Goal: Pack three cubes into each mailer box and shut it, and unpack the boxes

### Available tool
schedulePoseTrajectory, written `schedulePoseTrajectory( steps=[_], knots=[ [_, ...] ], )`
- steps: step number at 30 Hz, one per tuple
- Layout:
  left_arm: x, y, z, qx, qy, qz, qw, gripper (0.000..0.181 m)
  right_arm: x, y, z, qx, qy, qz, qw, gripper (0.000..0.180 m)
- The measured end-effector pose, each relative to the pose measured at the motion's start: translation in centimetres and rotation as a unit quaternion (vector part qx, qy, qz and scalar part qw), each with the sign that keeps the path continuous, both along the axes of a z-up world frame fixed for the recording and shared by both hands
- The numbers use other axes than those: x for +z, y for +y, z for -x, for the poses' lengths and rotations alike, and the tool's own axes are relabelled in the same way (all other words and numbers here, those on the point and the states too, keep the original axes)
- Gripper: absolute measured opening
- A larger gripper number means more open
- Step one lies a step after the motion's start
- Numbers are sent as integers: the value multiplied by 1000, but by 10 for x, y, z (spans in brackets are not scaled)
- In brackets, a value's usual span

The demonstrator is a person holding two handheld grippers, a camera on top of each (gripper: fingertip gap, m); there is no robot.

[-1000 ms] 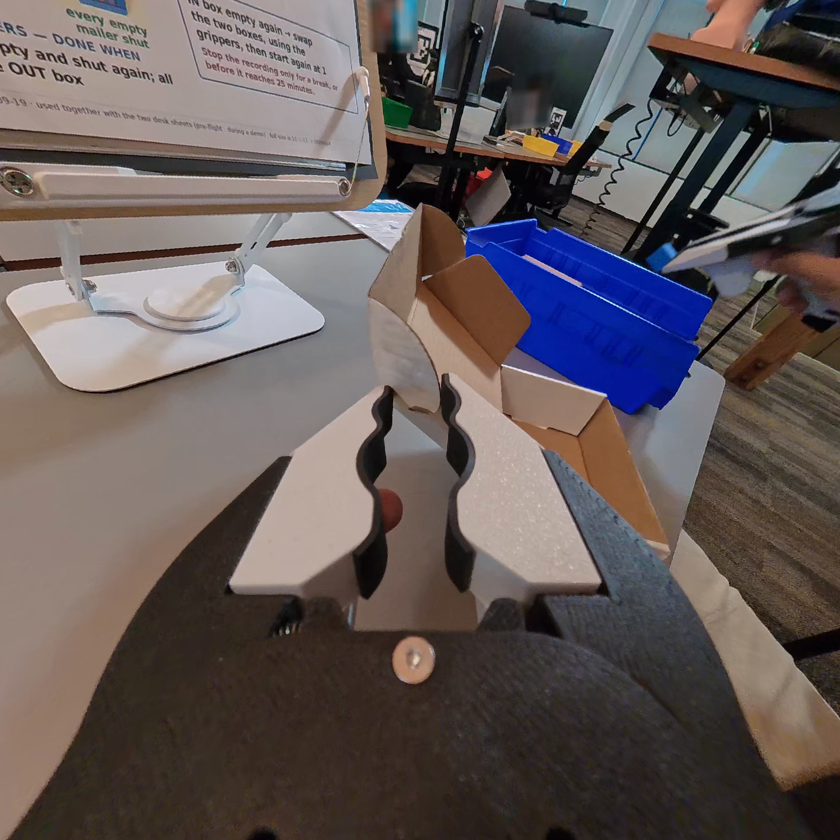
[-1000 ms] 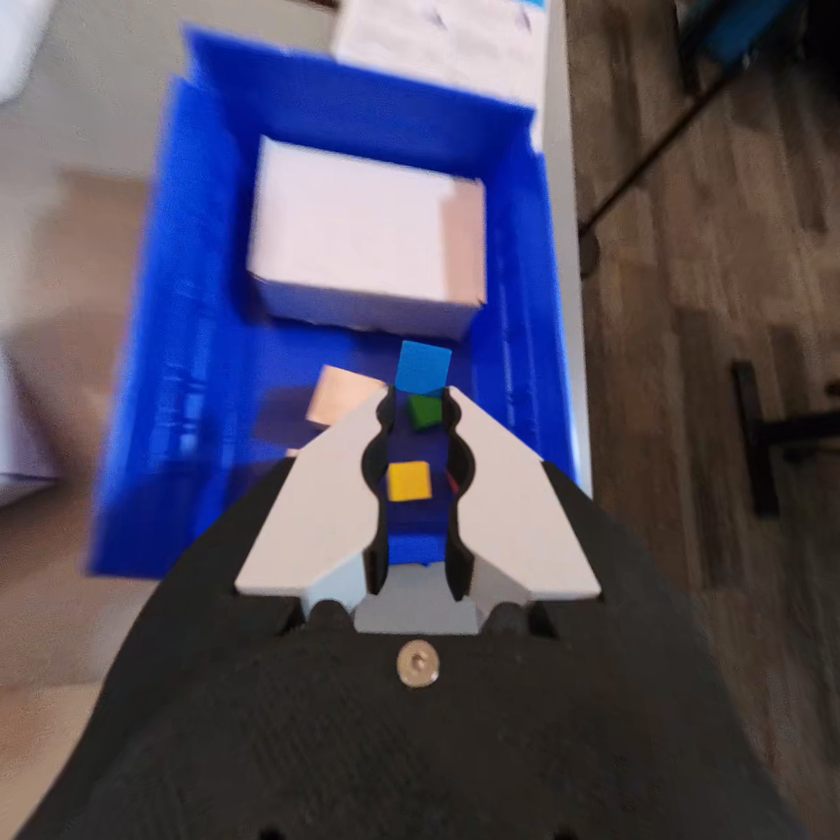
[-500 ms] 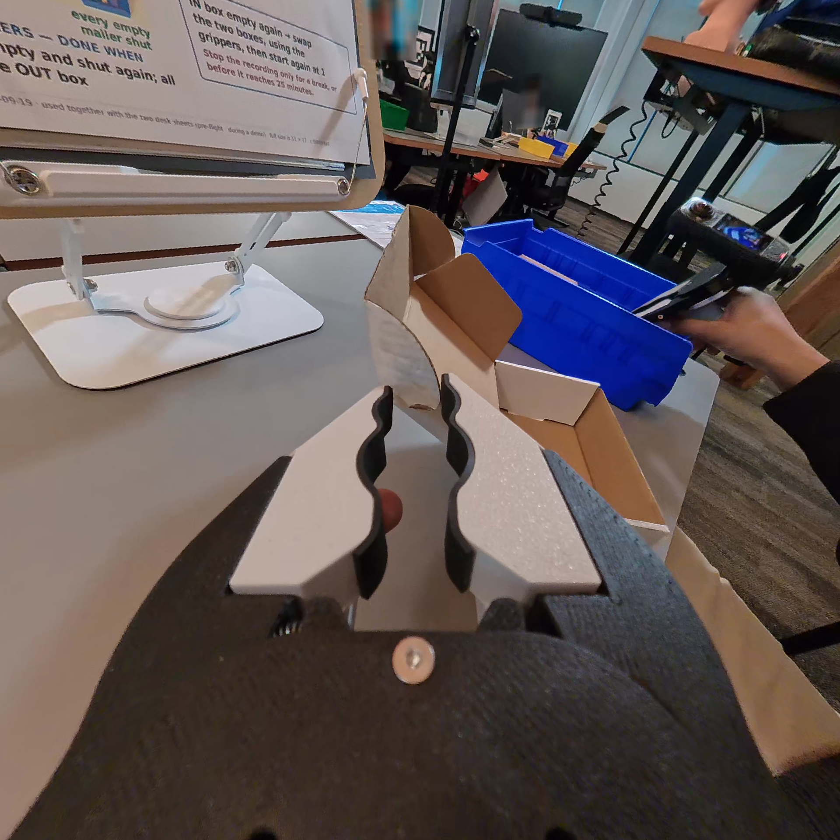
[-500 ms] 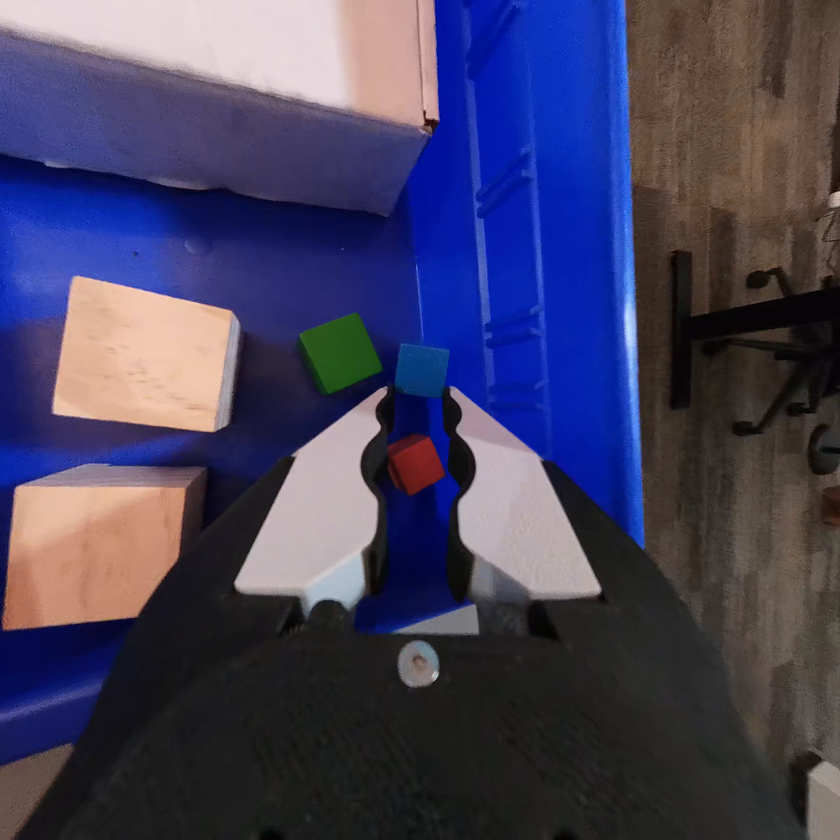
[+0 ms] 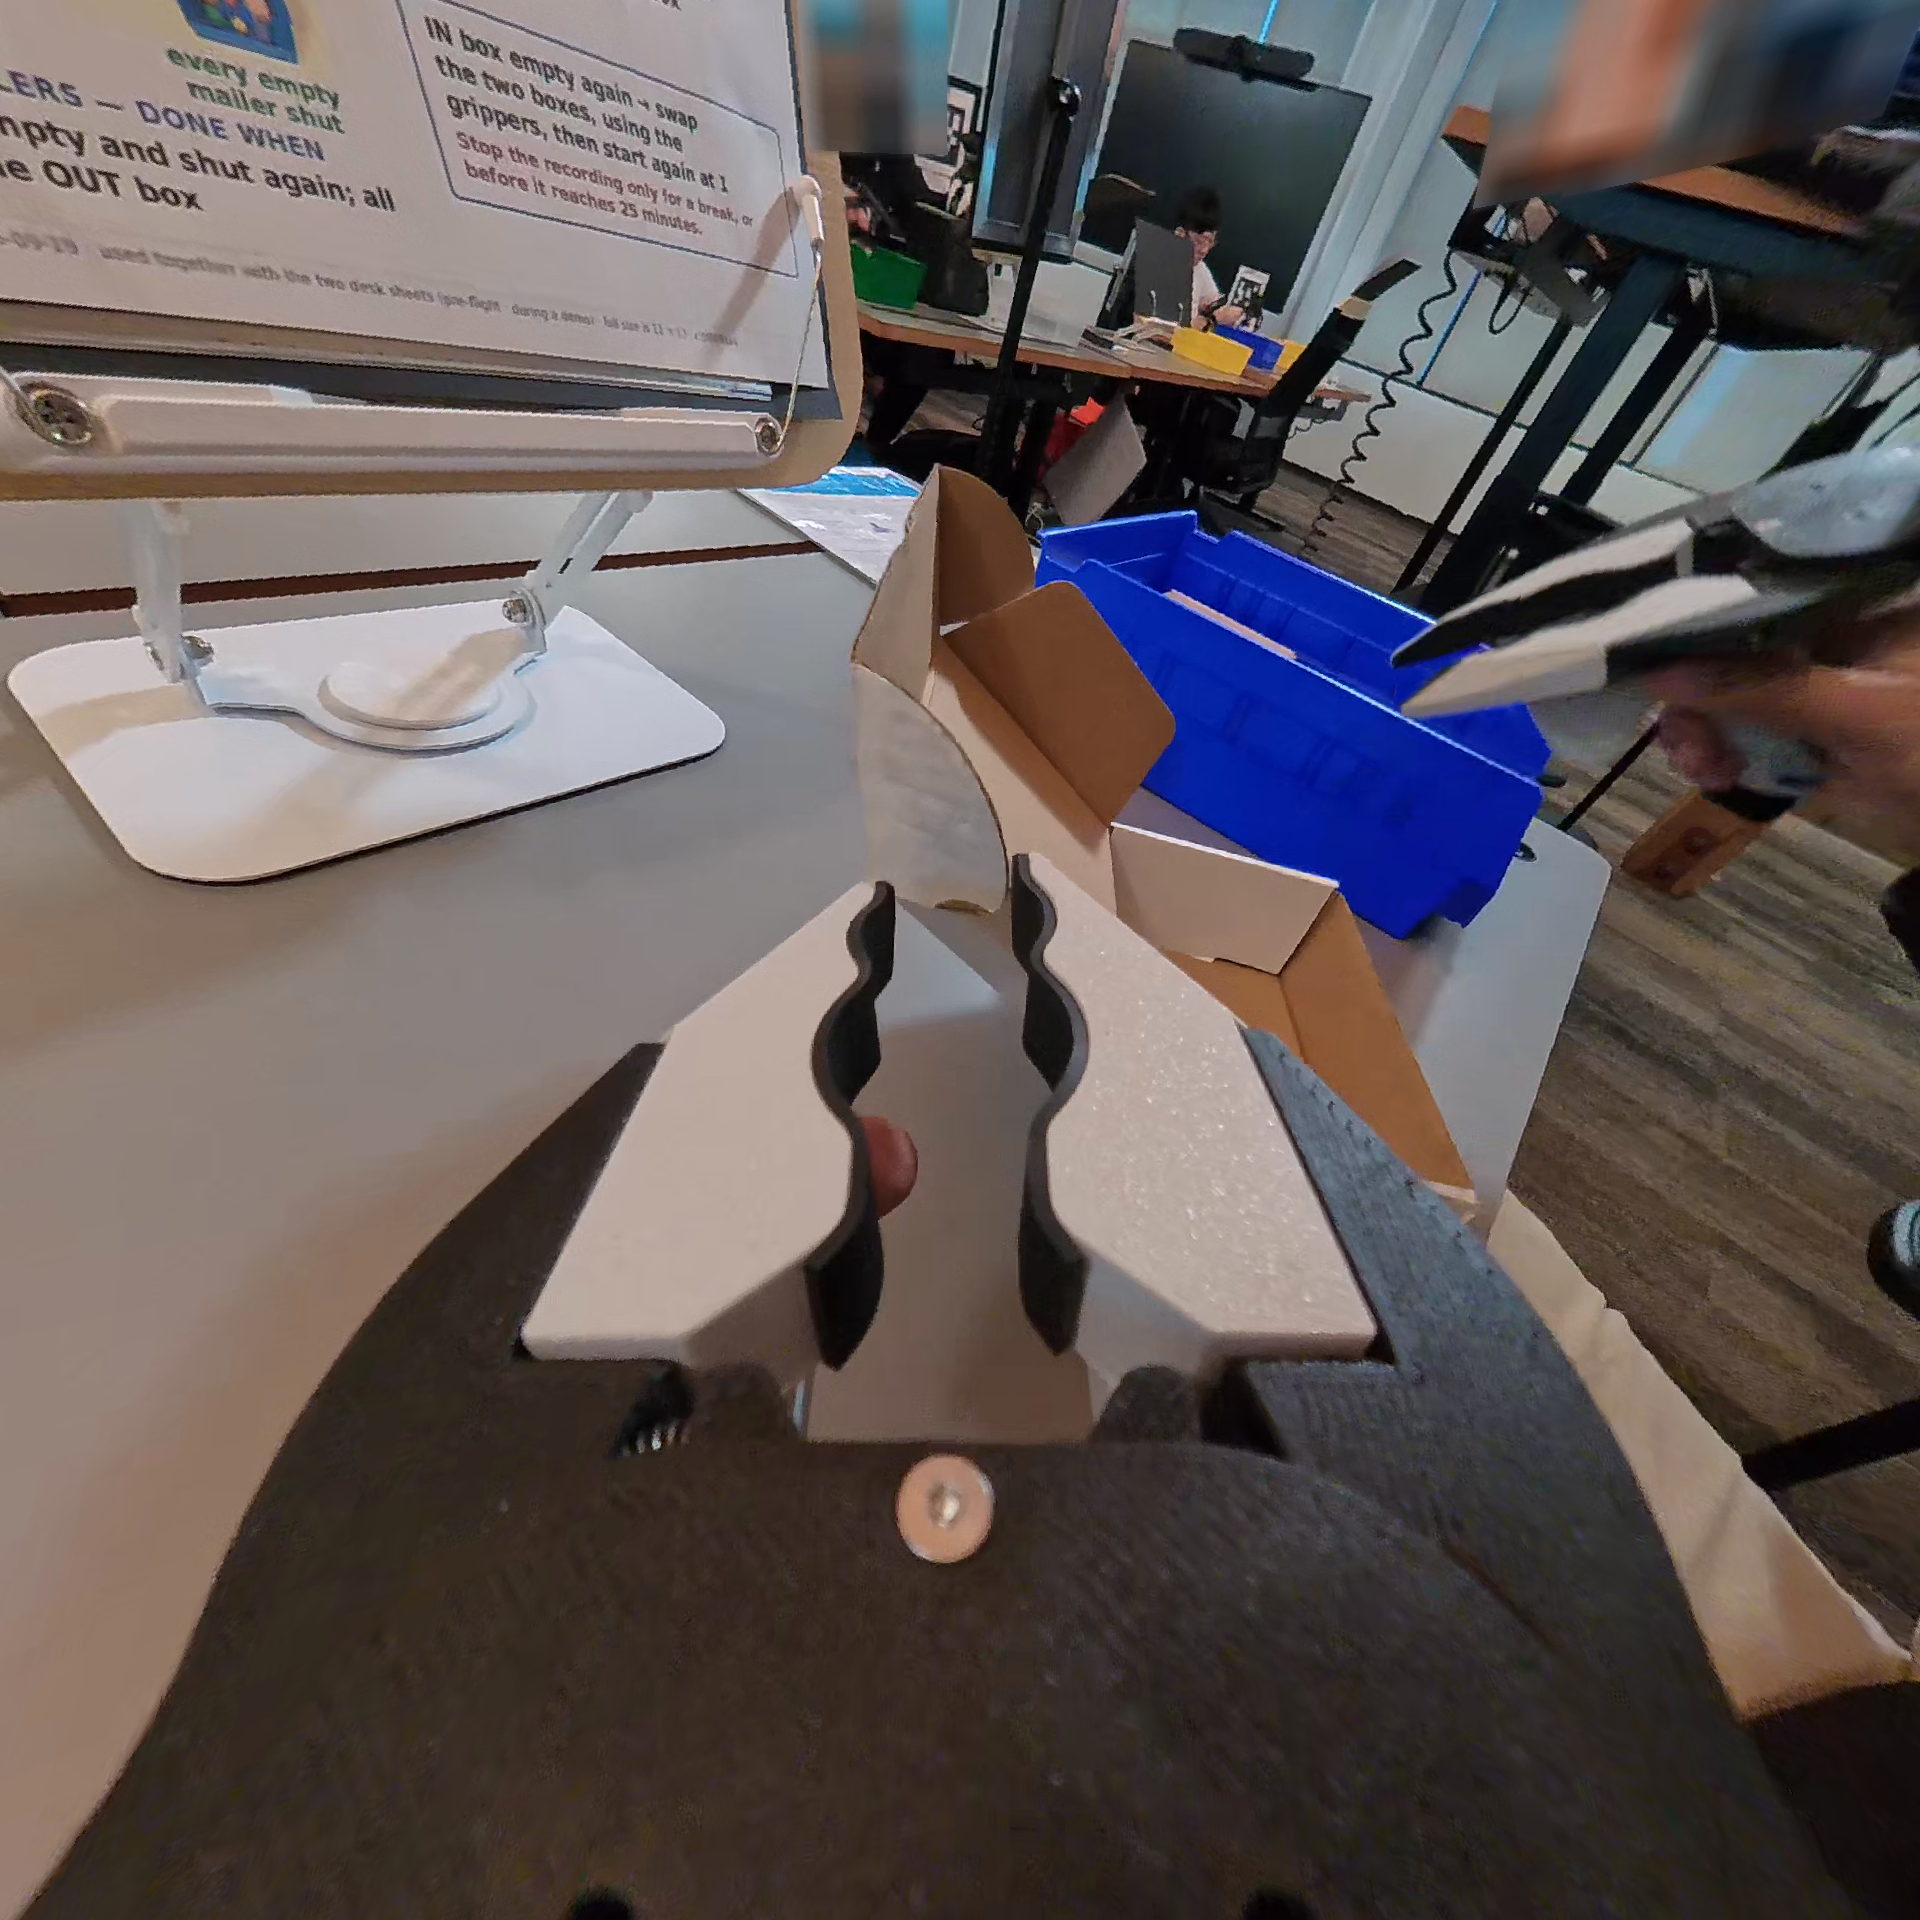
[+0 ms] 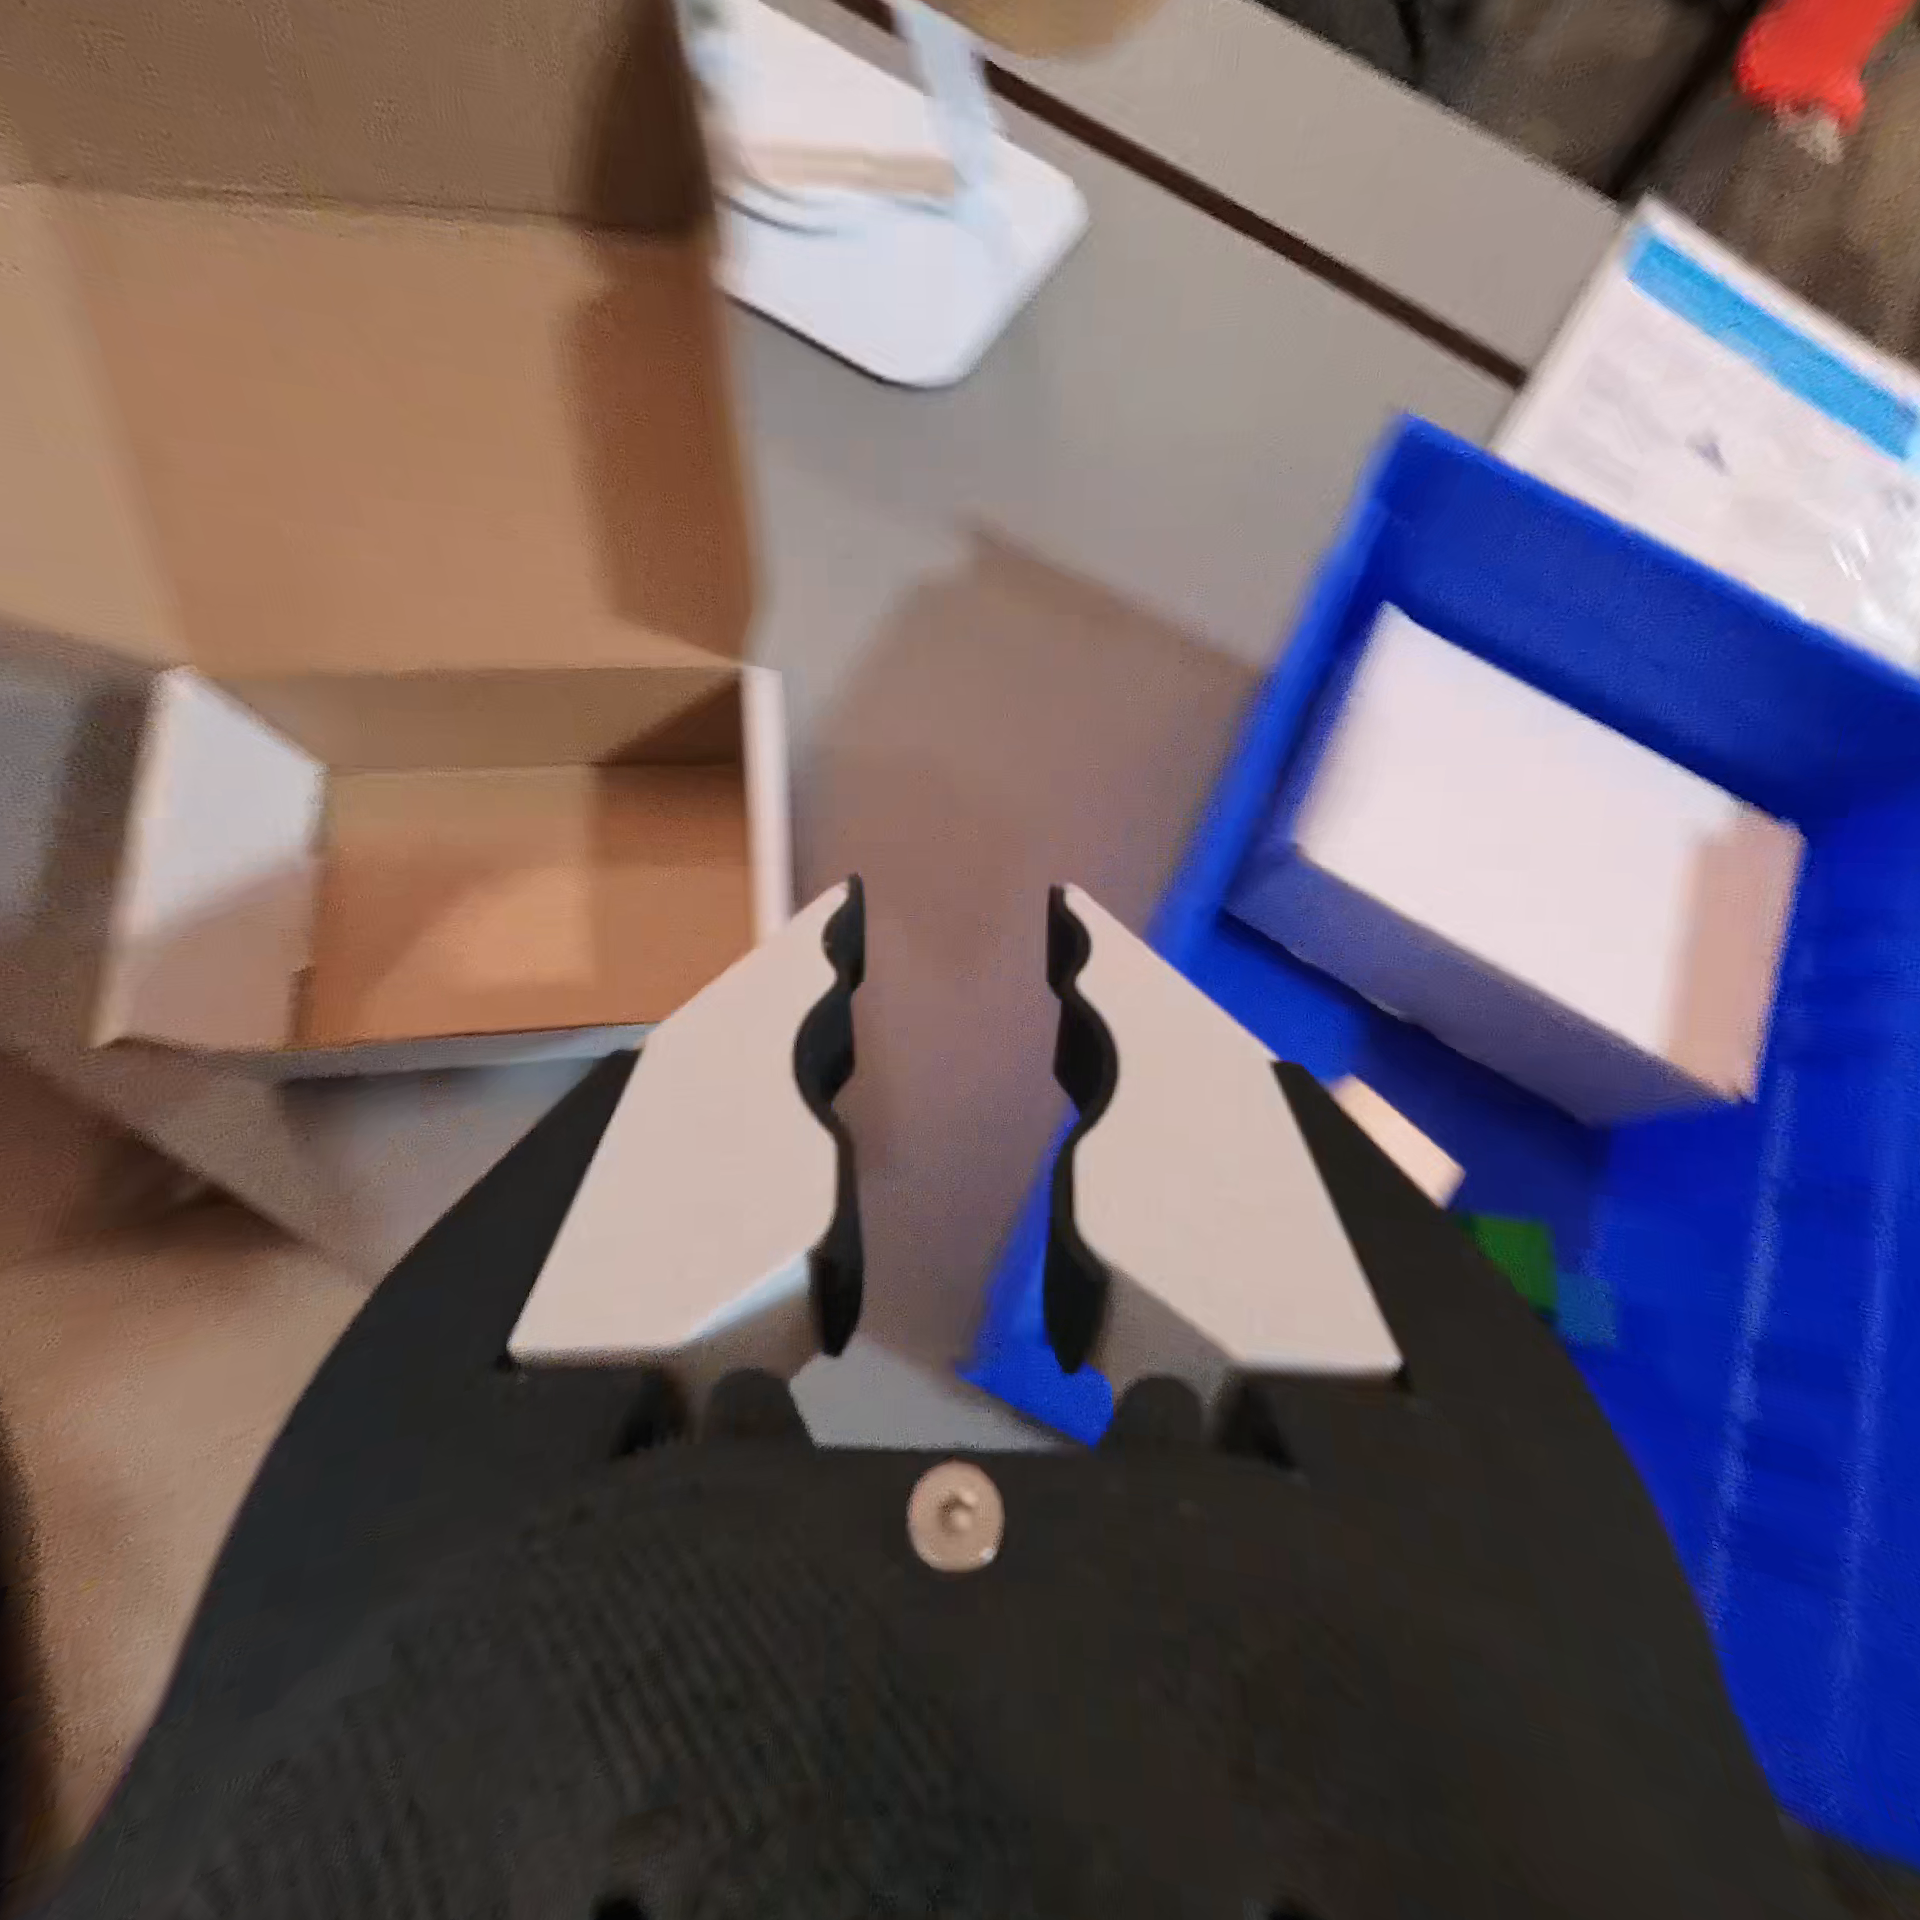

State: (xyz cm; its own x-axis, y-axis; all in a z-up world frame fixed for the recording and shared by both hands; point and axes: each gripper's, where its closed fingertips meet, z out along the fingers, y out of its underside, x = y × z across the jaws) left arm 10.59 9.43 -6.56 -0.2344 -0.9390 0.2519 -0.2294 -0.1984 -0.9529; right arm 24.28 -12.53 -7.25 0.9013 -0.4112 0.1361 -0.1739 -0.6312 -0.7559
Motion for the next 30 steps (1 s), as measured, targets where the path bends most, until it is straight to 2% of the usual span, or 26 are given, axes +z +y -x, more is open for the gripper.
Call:
schedulePoseTrajectory(
  steps=[2,4,6,7,10,12,14,16,19,25,30],
  knots=[
    [0,-1,3,-6,2,12,1000,23,-6,16,40,64,-38,-12,997,34],
    [-1,-3,7,-8,-3,29,1000,23,-15,22,56,70,-89,-36,993,33],
    [-3,-3,10,-7,-2,47,999,22,-28,28,61,68,-106,-47,991,39],
    [-4,-3,11,-7,1,53,999,23,-32,33,63,67,-93,-59,992,42],
    [-7,-5,14,-3,4,52,999,23,-31,56,78,79,6,-139,987,64],
    [-6,-7,16,-2,0,47,999,23,-31,61,70,58,21,-156,986,66],
    [-4,-11,15,-8,-7,50,999,23,-43,57,52,18,-6,-125,992,64],
    [-2,-15,14,-18,-8,65,998,24,-61,51,44,-5,3,-79,997,78],
    [1,-20,14,-27,-6,82,996,24,-82,50,61,-4,61,-43,997,109],
    [16,-10,17,-14,-29,75,997,26,-80,55,119,34,89,-31,995,103],
    [17,3,22,-13,-41,107,993,27,-76,54,136,33,119,-48,991,103]
  ],
)
